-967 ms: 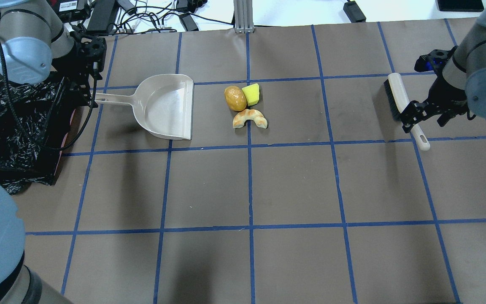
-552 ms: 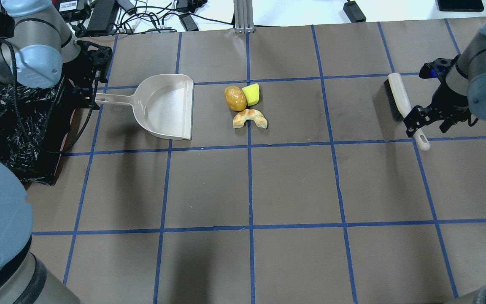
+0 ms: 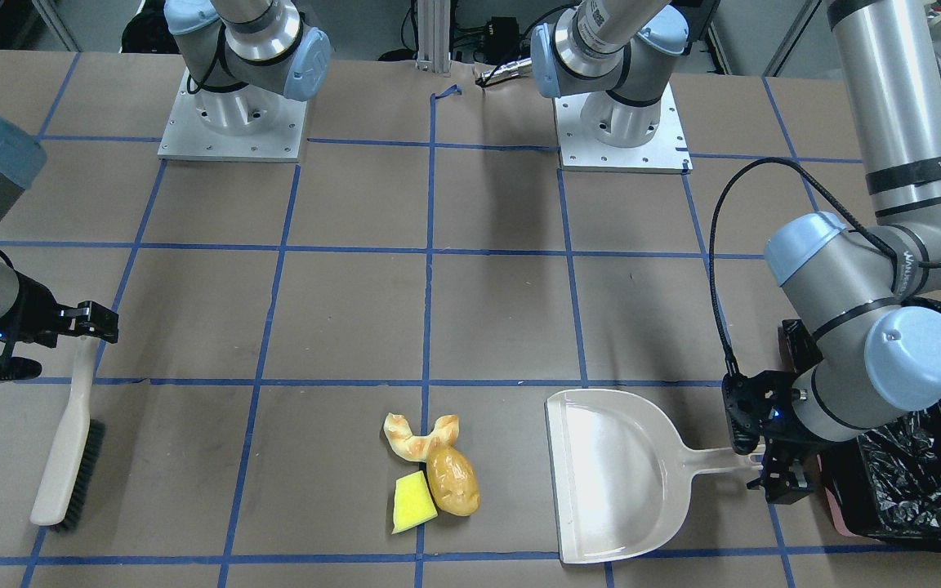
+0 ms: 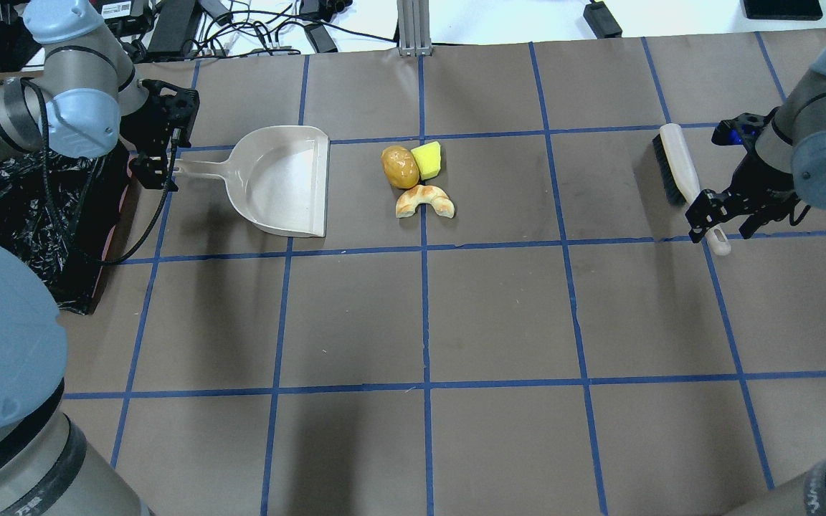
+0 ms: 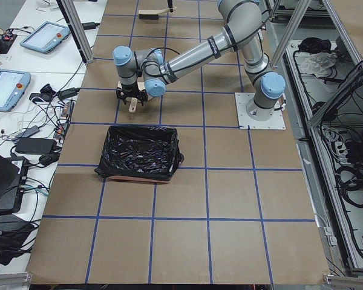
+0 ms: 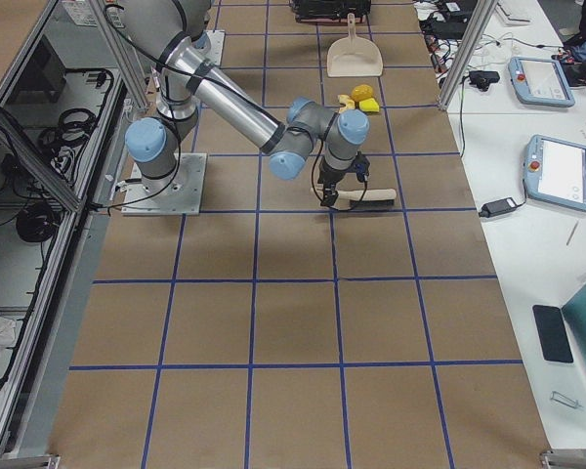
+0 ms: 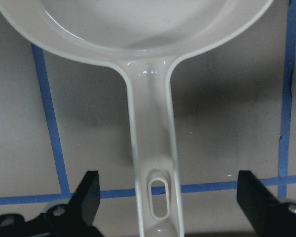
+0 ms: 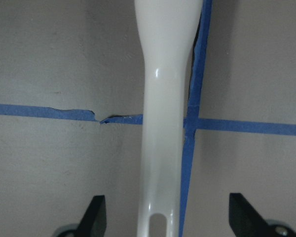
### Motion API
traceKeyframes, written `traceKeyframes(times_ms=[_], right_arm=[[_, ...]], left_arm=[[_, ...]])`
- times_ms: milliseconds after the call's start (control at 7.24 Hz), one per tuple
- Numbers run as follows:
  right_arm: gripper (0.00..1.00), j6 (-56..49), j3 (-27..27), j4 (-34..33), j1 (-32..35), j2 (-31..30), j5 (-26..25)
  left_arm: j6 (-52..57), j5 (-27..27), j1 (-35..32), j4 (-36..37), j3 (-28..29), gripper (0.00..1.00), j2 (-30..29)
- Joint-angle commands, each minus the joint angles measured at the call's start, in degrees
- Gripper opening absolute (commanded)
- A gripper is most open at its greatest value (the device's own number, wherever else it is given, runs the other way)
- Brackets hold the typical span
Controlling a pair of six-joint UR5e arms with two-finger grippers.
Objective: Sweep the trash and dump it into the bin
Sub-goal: 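Close the left gripper on the white dustpan handle while the right grasps the brush handle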
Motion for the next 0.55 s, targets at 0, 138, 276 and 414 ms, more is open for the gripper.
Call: traceKeyframes(times_ms=[0,138,276,414], right_arm=[[0.88,1.05,-0.56,0.04,0.28,0.43,0.07],[0.89,1.67,-0.74,0.13,0.37,-0.18,0.07],[0.83,1.68,-0.82,0.04,0.46,-0.10,0.07],[0.82,1.68,-0.91,0.04,0.46,-0.19,0.16]], left_arm=[[-2.72,0.01,0.00,0.11,-0.01,0.91,-0.43],[-2.82,0.01,0.00,0.11,-0.01,0.90,-0.43],[-2.90,-0.25,0.00,0.11,-0.01,0.87,-0.52],[-2.82,-0.34,-0.09,0.11,-0.01,0.81,-0.52]])
